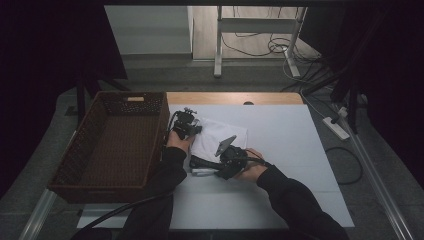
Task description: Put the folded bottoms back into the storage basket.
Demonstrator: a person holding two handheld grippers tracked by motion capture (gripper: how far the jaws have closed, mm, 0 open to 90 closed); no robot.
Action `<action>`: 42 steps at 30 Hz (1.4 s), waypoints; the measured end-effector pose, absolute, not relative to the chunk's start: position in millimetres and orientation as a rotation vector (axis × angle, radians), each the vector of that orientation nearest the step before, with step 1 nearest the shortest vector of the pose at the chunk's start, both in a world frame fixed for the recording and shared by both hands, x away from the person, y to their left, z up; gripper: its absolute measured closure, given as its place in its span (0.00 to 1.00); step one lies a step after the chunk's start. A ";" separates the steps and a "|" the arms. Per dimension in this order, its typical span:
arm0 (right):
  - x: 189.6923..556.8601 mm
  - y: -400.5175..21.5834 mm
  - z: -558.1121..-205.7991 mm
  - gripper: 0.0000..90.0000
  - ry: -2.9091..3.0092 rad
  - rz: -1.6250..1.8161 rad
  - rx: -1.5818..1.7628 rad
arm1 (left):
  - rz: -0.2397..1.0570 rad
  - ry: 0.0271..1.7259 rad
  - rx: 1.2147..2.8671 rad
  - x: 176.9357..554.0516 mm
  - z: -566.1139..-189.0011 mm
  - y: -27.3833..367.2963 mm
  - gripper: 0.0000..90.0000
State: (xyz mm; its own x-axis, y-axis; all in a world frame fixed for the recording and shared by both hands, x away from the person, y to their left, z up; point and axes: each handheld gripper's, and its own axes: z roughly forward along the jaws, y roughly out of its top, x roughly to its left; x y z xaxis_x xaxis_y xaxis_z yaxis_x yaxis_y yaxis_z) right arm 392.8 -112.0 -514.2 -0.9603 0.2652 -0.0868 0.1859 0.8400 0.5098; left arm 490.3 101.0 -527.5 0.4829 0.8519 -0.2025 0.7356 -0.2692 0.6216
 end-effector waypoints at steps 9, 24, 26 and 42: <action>398.1 -109.3 -510.9 0.86 2.836 0.732 0.362 | 0.206 1.315 2.061 491.5 -528.7 101.6 0.92; 396.6 -110.2 -494.5 0.89 2.816 0.805 0.386 | 0.249 1.267 2.048 487.6 -511.5 99.8 0.92; 396.0 -111.1 -491.2 0.89 2.799 0.821 0.386 | 0.258 1.259 2.041 486.8 -507.3 99.2 0.92; 390.6 -116.1 -458.0 0.89 2.736 0.921 0.379 | 0.299 1.233 2.004 483.9 -472.5 101.8 0.92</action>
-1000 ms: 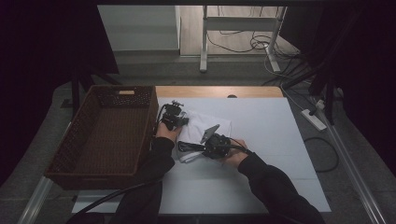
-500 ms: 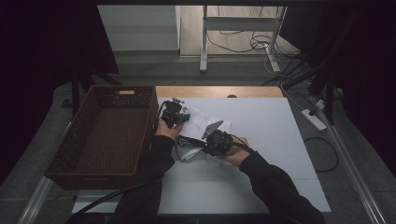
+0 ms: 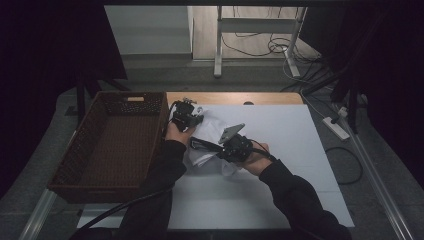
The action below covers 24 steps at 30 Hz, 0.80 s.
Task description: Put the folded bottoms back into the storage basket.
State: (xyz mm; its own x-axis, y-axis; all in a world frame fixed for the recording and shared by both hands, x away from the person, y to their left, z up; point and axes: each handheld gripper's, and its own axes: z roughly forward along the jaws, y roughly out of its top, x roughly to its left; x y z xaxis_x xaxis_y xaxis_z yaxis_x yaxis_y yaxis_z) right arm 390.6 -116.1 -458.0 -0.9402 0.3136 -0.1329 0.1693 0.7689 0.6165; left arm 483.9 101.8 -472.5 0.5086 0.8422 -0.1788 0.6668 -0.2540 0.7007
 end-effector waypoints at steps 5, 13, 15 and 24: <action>390.1 -115.7 -447.5 0.89 2.720 0.946 0.369 | 0.307 1.229 1.992 483.6 -460.5 104.6 0.92; 390.6 -112.7 -428.3 0.89 2.694 1.003 0.357 | 0.341 1.219 1.985 482.1 -437.7 112.8 0.92; 389.9 -110.1 -423.6 0.89 2.685 1.015 0.351 | 0.349 1.217 1.987 481.5 -431.8 116.4 0.92; 388.9 -96.2 -409.7 0.88 2.670 1.049 0.305 | 0.378 1.205 1.992 478.3 -411.0 129.2 0.92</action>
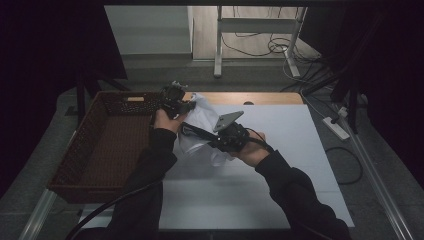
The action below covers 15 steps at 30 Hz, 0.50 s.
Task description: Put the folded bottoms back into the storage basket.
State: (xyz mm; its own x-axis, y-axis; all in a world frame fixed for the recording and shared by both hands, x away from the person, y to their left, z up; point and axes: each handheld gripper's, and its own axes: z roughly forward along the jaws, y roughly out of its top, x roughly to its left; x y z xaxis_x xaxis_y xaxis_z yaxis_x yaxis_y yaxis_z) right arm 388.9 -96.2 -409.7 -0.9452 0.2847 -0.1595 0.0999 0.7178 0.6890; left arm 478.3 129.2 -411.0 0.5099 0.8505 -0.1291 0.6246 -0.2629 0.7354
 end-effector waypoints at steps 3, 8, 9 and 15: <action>388.8 -92.1 -405.6 0.88 2.663 1.067 0.301 | 0.389 1.205 1.996 477.3 -404.0 136.1 0.92; 389.1 -85.4 -399.7 0.88 2.646 1.110 0.296 | 0.382 1.209 1.969 475.1 -393.8 149.6 0.92; 389.1 -83.2 -398.1 0.88 2.643 1.117 0.290 | 0.383 1.209 1.968 474.7 -392.4 151.3 0.92; 388.3 -70.7 -391.1 0.88 2.636 1.153 0.279 | 0.397 1.208 1.947 471.5 -379.8 163.1 0.92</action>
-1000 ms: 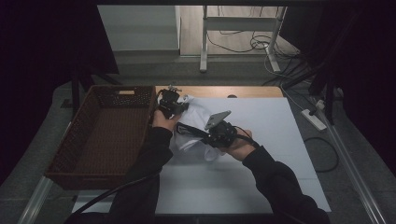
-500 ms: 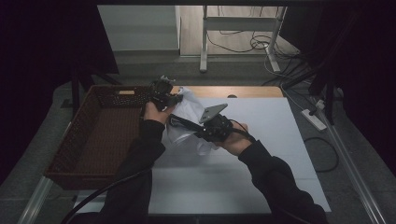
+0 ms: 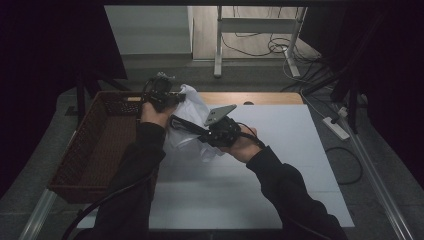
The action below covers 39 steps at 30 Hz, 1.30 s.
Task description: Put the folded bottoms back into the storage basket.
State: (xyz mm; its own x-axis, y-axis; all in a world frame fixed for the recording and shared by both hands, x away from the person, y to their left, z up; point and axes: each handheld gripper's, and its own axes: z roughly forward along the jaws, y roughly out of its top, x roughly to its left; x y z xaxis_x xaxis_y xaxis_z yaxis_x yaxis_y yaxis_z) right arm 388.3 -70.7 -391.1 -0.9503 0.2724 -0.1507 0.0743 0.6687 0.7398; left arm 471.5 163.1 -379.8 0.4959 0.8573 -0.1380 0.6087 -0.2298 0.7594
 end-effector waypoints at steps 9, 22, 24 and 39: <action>389.8 -54.8 -382.1 0.88 2.655 1.213 0.273 | 0.422 1.203 1.928 465.9 -364.3 180.4 0.92; 390.1 -31.0 -373.5 0.88 2.649 1.278 0.254 | 0.436 1.220 1.880 457.9 -353.2 211.1 0.92; 389.8 -27.3 -371.9 0.88 2.652 1.283 0.244 | 0.440 1.223 1.876 456.3 -351.9 216.0 0.92; 385.0 1.3 -355.9 0.88 2.630 1.312 0.169 | 0.467 1.247 1.836 446.2 -338.3 246.8 0.92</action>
State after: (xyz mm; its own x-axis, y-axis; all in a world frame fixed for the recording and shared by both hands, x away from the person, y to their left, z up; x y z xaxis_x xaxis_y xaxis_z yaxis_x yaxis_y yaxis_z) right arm 385.0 1.3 -355.9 -0.9741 0.1890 -0.1242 0.0145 0.5999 0.7999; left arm 446.2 246.8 -338.3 0.4339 0.8888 -0.1478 0.5732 -0.1458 0.8064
